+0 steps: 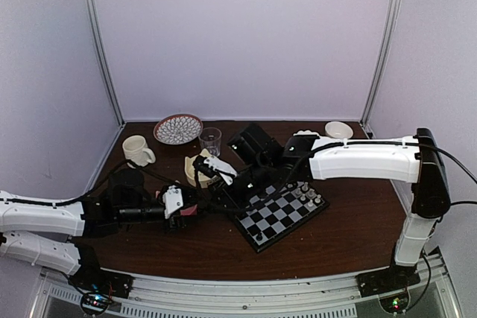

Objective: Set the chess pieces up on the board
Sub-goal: Pass from the right arm to the left

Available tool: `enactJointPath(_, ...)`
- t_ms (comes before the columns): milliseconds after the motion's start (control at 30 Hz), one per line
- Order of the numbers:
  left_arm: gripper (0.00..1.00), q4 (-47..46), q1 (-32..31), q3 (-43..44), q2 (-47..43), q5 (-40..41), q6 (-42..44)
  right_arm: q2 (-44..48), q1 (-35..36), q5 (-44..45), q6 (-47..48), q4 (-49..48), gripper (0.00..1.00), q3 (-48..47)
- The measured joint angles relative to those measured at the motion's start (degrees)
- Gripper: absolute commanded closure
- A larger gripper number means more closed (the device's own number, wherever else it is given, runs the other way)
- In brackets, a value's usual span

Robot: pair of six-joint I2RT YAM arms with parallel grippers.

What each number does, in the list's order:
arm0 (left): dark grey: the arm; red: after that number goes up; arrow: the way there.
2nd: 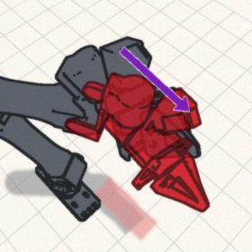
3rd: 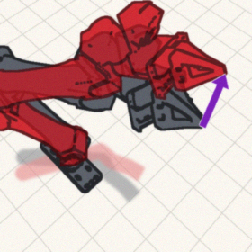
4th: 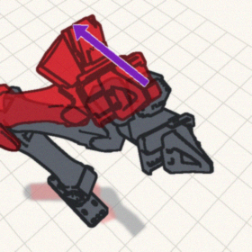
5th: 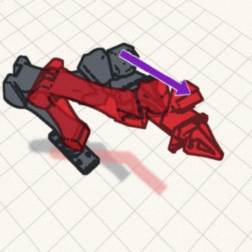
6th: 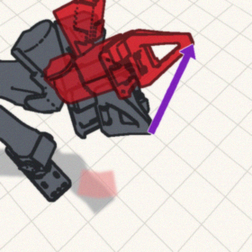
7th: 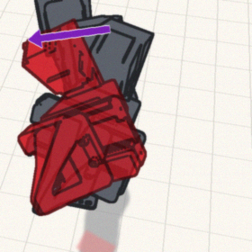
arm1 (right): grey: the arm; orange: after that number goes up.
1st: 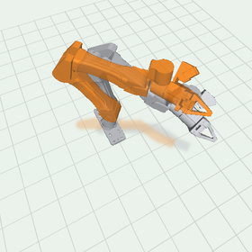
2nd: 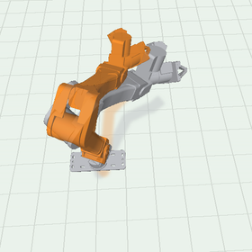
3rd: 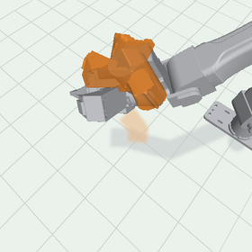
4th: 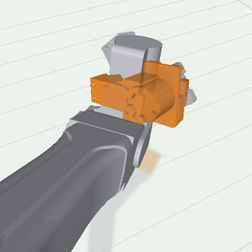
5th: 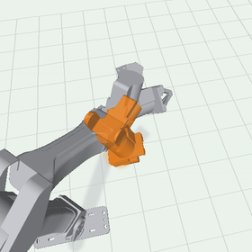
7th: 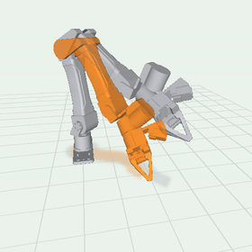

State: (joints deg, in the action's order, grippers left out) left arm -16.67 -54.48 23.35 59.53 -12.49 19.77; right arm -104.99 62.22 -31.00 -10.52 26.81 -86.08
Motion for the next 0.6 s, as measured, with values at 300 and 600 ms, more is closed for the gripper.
enactJointPath(300,0.67,0.22,0.00,0.00,0.04,-0.33,0.35,0.00,0.00,0.00,-0.46,-1.42,1.00,0.44)
enactJointPath(600,0.70,0.24,0.00,0.00,-0.09,-0.28,0.55,0.02,-0.33,0.76,-0.46,-1.90,1.00,1.31)
